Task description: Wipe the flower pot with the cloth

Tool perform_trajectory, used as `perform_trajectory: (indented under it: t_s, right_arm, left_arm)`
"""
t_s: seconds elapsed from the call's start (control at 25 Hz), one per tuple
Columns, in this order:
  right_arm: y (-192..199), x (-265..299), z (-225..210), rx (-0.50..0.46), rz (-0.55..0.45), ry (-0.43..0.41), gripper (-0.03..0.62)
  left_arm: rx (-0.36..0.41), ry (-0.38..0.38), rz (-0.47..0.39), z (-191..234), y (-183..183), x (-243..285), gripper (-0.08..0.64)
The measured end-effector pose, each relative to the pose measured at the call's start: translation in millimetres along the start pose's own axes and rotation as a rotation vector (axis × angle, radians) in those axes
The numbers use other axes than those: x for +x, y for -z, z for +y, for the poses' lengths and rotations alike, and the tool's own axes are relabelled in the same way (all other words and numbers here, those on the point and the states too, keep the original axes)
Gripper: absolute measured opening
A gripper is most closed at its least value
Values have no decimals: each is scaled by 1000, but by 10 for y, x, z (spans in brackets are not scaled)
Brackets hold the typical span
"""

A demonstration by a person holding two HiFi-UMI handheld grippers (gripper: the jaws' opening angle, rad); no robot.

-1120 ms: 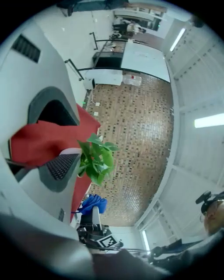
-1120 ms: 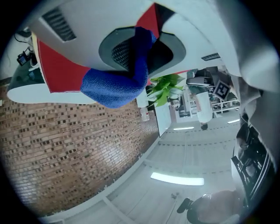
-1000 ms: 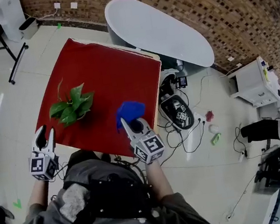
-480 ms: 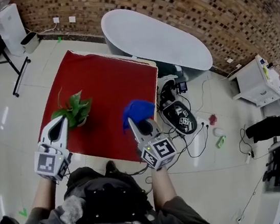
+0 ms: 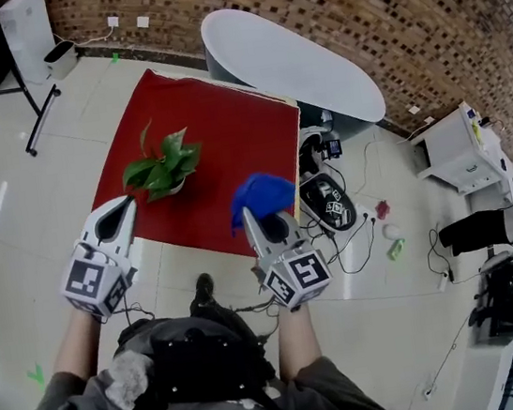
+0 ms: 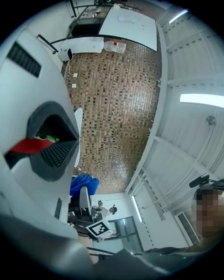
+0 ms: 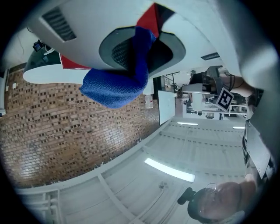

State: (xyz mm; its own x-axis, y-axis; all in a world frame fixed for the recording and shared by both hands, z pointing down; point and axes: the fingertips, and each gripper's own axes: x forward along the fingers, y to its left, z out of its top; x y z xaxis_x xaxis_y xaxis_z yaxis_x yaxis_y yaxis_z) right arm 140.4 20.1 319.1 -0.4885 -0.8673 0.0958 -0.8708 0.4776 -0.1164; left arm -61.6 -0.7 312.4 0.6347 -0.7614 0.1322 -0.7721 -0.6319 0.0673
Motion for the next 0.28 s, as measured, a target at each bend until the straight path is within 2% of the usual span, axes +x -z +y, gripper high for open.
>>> perform_trajectory:
  t_s: [0.28]
  right_arm:
    - [-112, -56, 823, -25, -28, -20, 77]
  left_arm:
    - [2, -14, 6, 90, -16, -867, 14]
